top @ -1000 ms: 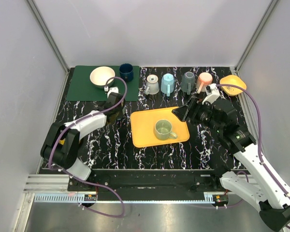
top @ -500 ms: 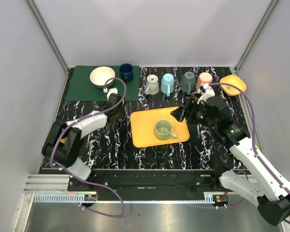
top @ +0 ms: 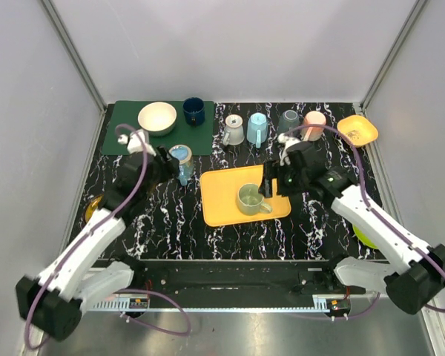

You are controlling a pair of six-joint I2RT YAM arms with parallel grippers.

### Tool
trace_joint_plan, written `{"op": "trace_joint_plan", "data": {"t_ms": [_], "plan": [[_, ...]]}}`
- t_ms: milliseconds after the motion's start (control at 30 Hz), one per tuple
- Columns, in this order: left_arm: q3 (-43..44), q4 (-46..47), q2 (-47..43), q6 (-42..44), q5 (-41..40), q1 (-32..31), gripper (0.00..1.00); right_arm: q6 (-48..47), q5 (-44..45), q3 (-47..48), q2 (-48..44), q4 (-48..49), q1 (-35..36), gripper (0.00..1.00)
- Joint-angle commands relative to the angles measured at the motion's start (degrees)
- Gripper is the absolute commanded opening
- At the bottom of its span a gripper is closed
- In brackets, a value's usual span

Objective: Turn the mug right side up

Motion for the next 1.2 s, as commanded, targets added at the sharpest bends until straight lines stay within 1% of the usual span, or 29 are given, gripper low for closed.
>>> {"op": "trace_joint_plan", "data": {"t_ms": [0,33,167,233,433,633,700,767,800,900,1033,1100,1133,1167], "plan": [[-5.2,-0.8,-8.4,-3.3,3.4,-2.0,0.67,-7.6,2.1,2.0,5.4,-6.0,5.1,0.82],[-6.0,-0.8,-11.0,-4.0,3.9,-2.9,0.67,-9.2,2.6,2.0,7.6,-6.1,6.0,0.82],[-8.7,-0.9,-16.6,-5.5,6.0,-5.0,0.67,-10.9,1.7,2.5,11.2,-6.6,6.6,0.82],[-9.2,-1.7,-18.5,-5.3,6.8,-5.4,0.67,-11.7,4.2,2.6,12.7,-7.3,6.7,0.81],[-10.6,-2.8,-21.2,-4.8,9.4,-5.5,0.67,-13.0,4.3,4.0,18.2,-6.8,7.0,0.79],[-12.0,-3.2,-23.7,-4.6,8.4,-5.5,0.66,-13.3,4.8,7.1,25.6,-5.6,8.1,0.75],[-11.8,-3.5,-23.8,-4.4,8.2,-5.5,0.66,-13.2,4.6,8.4,27.7,-5.9,8.2,0.69],[-11.7,-3.6,-23.7,-4.2,8.1,-5.5,0.66,-12.8,5.1,9.1,28.6,-5.9,8.2,0.67],[-11.7,-3.7,-23.8,-4.2,8.0,-5.5,0.66,-12.8,5.2,9.1,28.9,-5.8,8.3,0.6],[-11.7,-3.7,-23.4,-4.3,7.8,-5.5,0.66,-12.7,5.2,9.2,29.0,-4.6,8.2,0.53],[-11.8,-3.5,-23.1,-4.7,8.0,-5.5,0.66,-12.3,4.7,9.1,28.9,-3.4,8.2,0.36],[-11.8,-3.6,-23.1,-4.6,8.0,-5.5,0.66,-11.9,4.6,8.8,28.9,-2.7,8.2,0.34],[-11.9,-3.6,-23.1,-4.7,8.0,-5.5,0.66,-11.4,4.7,8.7,28.8,-2.2,8.2,0.29],[-12.0,-3.6,-23.2,-4.7,8.0,-5.5,0.66,-11.2,4.7,8.2,28.7,-1.5,8.2,0.28]]}}
